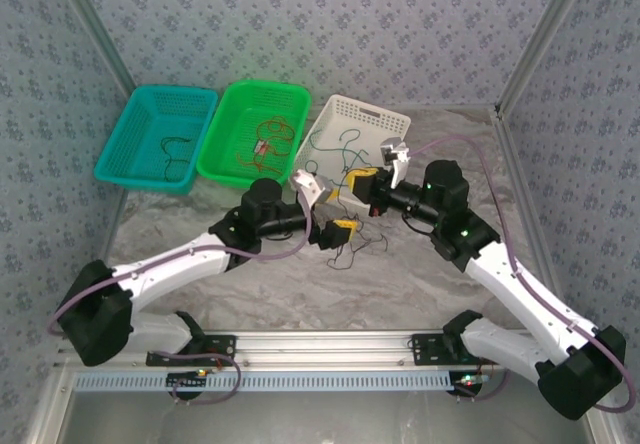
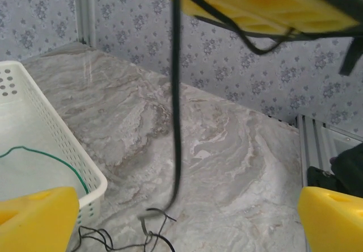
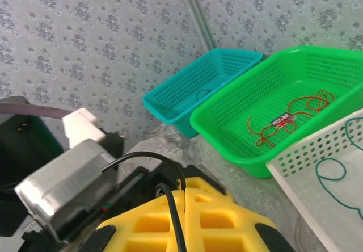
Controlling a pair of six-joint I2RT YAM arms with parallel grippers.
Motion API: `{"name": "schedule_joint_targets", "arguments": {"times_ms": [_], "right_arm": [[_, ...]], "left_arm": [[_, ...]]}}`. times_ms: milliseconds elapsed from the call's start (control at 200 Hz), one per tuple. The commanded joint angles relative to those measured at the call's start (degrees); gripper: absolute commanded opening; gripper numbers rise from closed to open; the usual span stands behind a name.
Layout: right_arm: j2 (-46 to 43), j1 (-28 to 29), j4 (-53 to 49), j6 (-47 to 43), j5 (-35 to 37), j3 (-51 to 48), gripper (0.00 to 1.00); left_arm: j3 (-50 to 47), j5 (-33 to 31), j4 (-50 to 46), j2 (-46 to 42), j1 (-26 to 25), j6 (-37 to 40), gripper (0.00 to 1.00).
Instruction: Untangle the cables
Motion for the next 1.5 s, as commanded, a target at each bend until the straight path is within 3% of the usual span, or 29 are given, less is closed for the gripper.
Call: {"name": "schedule_joint_targets", "arguments": {"times_ms": [0, 355, 440, 585, 740, 780, 809, 864, 909, 999, 1074, 1304, 1494], "right_arm": [[0.4, 0.8, 3.4, 1.4, -2.6, 2.2, 0.0], [1.0, 1.1, 5.0, 1.1, -2.8, 2.1, 0.0], [1.2, 1.2, 5.4, 1.2, -2.6, 2.0, 0.0], [0.9, 1.1, 5.7, 1.4, -2.1, 1.8, 0.0], [0.3, 1.0, 4.8, 1.4, 0.7, 1.1, 0.0], [0.1, 1.1, 4.2, 1.6, 2.6, 0.9, 0.08], [0.1, 1.1, 3.6, 1.7, 4.1, 0.7, 0.24], [-0.3, 1.1, 1.7, 1.7, 7.8, 0.2, 0.5], [-0.6, 1.0, -0.3, 1.3, 11.5, -0.7, 0.63], [-1.5, 0.7, -3.8, 1.3, 18.3, -3.4, 0.74], [-2.8, 0.2, -5.7, 2.6, 22.2, -6.2, 0.99], [-3.5, 0.4, -8.3, 2.6, 22.3, -13.3, 1.0], [-0.2, 0.6, -1.8, 3.8, 10.0, -18.4, 1.0]], "left_arm": [[3.1, -2.2, 7.2, 2.2, -0.2, 1.2, 0.98], [4.6, -3.6, 10.8, 7.3, -0.2, -2.2, 0.81], [4.5, -3.8, 11.3, 7.5, -0.2, -2.3, 0.68], [4.4, -5.9, 10.2, 7.4, 0.0, -2.6, 0.35], [4.4, -8.1, 8.0, 6.5, 0.4, -3.6, 0.15], [4.7, -9.0, 6.9, 6.2, 0.8, -4.6, 0.09], [5.2, -9.6, 5.5, 5.9, 1.2, -5.6, 0.0], [6.2, -11.2, 2.7, 5.3, 1.9, -8.4, 0.0], [6.6, -11.9, 1.3, 4.6, 2.7, -10.5, 0.0], [6.3, -13.1, -0.1, 2.9, 3.8, -13.9, 0.0], [5.9, -13.9, -1.4, 1.4, 4.5, -15.2, 0.0], [6.5, -16.5, -6.7, -1.3, 6.4, -19.3, 0.0], [7.4, -18.8, -9.4, -1.5, 6.9, -21.1, 0.0]]}}
